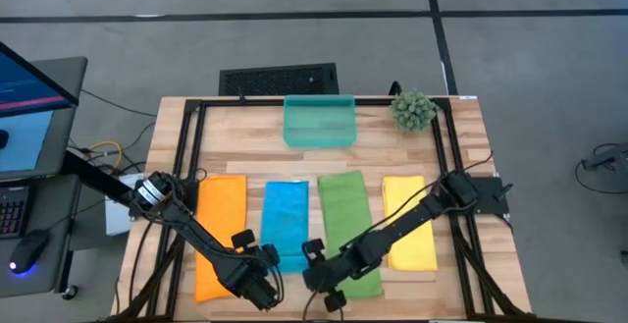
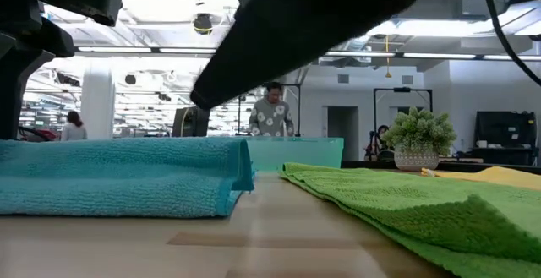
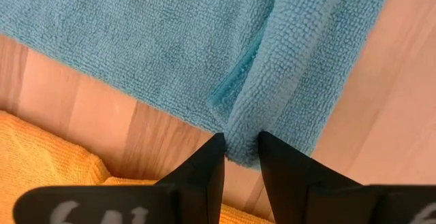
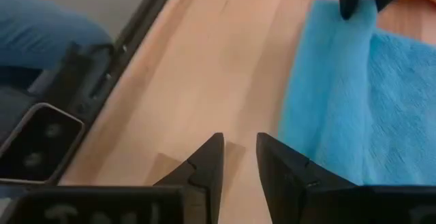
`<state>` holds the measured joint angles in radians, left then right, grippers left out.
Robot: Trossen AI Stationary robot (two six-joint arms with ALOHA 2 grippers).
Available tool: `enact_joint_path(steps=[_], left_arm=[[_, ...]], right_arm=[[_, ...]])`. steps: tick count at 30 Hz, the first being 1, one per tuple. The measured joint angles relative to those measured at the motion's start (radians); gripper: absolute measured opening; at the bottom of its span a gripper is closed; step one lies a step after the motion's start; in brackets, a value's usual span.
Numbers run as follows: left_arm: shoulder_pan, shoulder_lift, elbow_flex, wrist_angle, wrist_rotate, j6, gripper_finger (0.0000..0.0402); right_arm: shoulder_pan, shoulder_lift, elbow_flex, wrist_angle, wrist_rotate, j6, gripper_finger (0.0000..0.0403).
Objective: Roll microfiber towels into tight, uniform cylinder then place into a basket
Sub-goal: Roll the blue towel
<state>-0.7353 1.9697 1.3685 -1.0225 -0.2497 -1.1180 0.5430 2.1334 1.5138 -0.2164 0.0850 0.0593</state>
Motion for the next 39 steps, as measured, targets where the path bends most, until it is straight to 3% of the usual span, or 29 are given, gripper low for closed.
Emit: enact_joint_path(steps=[8,18,25,39], left_arm=[[-0.002,0.0,0.0,0.0,0.007,0.06,0.0085],[-0.002,0.0,0.0,0.003,-0.011,0.131,0.0085],[-0.002,0.0,0.0,0.003,-0.012,0.129,0.0085],[-0.002,0.0,0.001,0.004,-0.012,0.103,0.0088]], right_arm=[[-0.009,0.058,0.006,0.041,-0.034,0.045,0.0139],[-0.019,0.061,0.001,0.087,-0.032,-0.05,0.019],[-0.053,0.084,-0.002,0.083,0.043,-0.064,0.0185],[-0.083,0.117,0.002,0.075,0.051,0.027,0.0167]])
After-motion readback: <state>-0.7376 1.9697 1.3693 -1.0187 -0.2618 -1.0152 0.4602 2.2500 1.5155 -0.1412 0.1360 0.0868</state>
